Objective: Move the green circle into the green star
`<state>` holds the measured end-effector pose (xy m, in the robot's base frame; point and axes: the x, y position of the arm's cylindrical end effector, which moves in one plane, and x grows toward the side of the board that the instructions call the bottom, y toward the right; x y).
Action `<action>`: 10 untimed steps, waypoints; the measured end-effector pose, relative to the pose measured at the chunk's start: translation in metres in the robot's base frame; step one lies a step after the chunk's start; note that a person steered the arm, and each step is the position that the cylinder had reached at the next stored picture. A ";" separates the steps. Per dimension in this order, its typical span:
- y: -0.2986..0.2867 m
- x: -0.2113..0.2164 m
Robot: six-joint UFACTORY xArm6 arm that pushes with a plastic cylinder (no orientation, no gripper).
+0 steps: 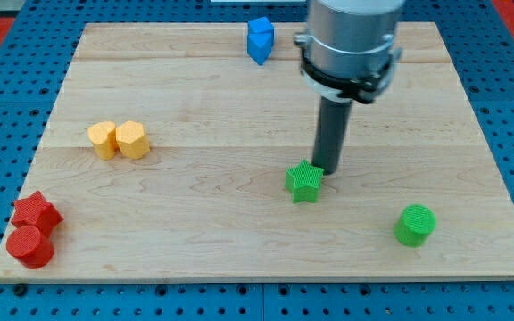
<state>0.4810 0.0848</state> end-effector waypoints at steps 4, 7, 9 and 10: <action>0.113 0.078; 0.073 0.136; -0.006 0.119; -0.046 0.075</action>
<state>0.5564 0.0392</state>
